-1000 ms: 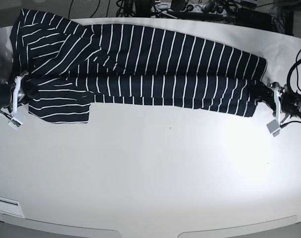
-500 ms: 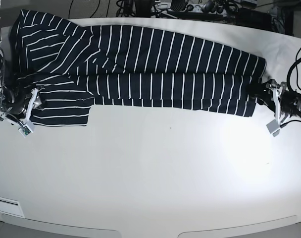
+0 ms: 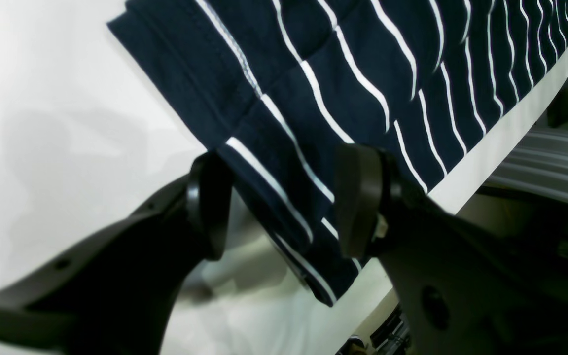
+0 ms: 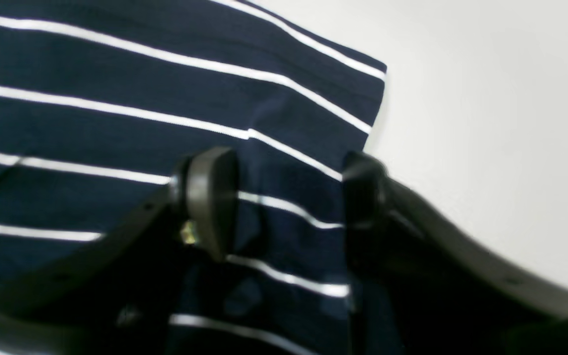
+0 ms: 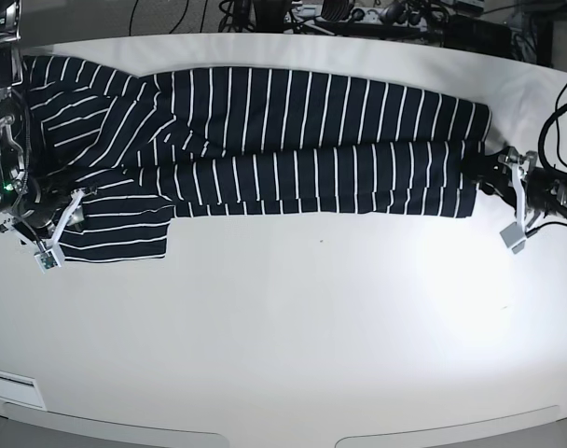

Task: Fold the T-shirt properly
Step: 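Lower the folded hem with both grippers and release it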

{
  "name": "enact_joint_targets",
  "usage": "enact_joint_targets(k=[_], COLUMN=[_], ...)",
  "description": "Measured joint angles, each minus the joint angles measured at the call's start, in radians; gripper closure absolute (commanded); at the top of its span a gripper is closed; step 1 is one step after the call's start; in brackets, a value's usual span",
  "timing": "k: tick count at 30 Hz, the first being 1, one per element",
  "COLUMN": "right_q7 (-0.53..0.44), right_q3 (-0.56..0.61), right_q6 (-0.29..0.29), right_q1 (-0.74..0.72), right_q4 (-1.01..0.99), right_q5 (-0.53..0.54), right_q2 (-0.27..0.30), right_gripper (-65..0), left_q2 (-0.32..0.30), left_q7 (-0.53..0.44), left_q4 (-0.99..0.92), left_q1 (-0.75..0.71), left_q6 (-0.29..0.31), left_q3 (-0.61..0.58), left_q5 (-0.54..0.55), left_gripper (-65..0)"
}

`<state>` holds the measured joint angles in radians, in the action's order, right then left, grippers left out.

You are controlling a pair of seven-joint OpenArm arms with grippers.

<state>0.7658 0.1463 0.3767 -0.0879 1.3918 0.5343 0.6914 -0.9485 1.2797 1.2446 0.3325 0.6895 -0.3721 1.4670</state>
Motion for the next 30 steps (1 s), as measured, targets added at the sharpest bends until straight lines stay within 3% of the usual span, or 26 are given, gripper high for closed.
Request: enact_joint_targets(k=[3, 9, 12, 17, 24, 29, 30], right_q7=[-0.012, 0.006, 0.039, 0.144, 0.407, 0.642, 0.645], right_q3=[0.001, -0.021, -0.076, -0.203, -0.285, -0.286, -0.286], right_q6=[0.024, 0.047, 0.129, 0.326, 0.319, 0.319, 0.322], right_q1=[0.002, -0.008, 0.0, 0.012, 0.116, 0.163, 0.171], right_q4=[0.0, 0.03, 0.103, 0.244, 0.334, 0.369, 0.378], right_q5=[-0.001, -0.014, 0.051, 0.309, 0.65, 0.929, 0.939], right_q2=[-0.016, -0.019, -0.018, -0.019, 0.012, 0.079, 0.093], right_gripper=[-0.3, 0.0, 0.0, 0.0, 0.0, 0.0, 0.0], left_q2=[0.0, 0.0, 0.0, 0.0, 0.0, 0.0, 0.0], left_q7=[-0.001, 0.0, 0.0, -0.001, -0.001, -0.006, -0.011], left_q4=[0.0, 0.0, 0.0, 0.0, 0.0, 0.0, 0.0], left_q1=[0.0, 0.0, 0.0, 0.0, 0.0, 0.0, 0.0], left_q6=[0.0, 0.0, 0.0, 0.0, 0.0, 0.0, 0.0], left_q3=[0.0, 0.0, 0.0, 0.0, 0.0, 0.0, 0.0], left_q5=[0.0, 0.0, 0.0, 0.0, 0.0, 0.0, 0.0], left_gripper=[-34.5, -34.5, -34.5, -34.5, -34.5, -34.5, -34.5])
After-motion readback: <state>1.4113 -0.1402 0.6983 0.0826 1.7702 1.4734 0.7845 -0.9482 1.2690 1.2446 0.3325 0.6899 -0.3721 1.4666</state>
